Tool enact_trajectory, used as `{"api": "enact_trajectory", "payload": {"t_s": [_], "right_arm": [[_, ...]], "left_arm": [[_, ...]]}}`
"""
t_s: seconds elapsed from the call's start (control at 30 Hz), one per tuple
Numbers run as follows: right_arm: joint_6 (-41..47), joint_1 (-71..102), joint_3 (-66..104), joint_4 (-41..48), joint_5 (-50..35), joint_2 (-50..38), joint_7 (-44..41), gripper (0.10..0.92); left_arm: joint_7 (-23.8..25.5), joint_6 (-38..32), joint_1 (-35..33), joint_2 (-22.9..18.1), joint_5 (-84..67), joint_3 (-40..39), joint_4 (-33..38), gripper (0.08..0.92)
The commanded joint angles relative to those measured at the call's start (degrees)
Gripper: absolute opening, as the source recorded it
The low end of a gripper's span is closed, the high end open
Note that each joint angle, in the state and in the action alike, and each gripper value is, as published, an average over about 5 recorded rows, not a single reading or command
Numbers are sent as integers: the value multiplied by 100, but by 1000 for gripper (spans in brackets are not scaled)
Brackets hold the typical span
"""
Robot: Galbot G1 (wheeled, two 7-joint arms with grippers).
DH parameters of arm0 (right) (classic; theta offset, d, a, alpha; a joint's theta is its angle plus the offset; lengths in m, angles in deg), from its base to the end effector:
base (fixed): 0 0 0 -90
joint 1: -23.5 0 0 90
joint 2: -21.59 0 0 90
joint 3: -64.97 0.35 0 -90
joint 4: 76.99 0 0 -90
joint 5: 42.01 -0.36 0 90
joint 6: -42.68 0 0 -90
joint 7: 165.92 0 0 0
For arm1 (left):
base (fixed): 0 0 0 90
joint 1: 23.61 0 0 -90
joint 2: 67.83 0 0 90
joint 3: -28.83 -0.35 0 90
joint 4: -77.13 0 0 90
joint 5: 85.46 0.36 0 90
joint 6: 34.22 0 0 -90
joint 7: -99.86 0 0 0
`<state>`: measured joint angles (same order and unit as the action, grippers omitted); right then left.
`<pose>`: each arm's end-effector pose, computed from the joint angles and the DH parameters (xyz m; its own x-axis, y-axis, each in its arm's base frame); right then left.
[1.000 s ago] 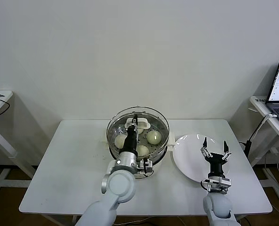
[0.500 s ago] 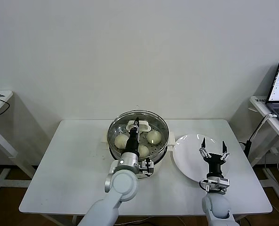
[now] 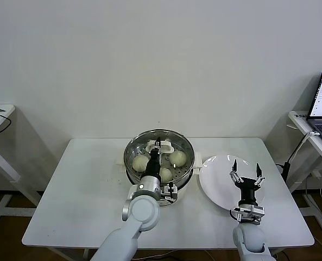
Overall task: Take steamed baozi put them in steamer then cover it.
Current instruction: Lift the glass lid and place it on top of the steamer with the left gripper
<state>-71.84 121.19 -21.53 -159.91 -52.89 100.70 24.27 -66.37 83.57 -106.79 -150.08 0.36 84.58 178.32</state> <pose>0.3021 -0.0959 -0.4274 -0.9499 0.2538 -0.1826 0.2544 0.9669 0.0205 0.3260 -0.1592 -0.2676 -0.9915 0.1303 -0.0006 0.0000 0.0048 1.0000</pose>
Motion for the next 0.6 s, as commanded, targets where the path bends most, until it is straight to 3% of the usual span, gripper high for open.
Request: {"api": "enact_trajectory", "payload": {"t_s": [0.03,0.6], "right_arm": [[-8,-9,-8,4,16,13,-3,823],[-18,-28,-8,19,39,33,-2,823]], "left_arm": [[-14,-13,1,-19,-6,3,-67,185],[-61,-57,-47,-21,-27,89,-74,185]]}}
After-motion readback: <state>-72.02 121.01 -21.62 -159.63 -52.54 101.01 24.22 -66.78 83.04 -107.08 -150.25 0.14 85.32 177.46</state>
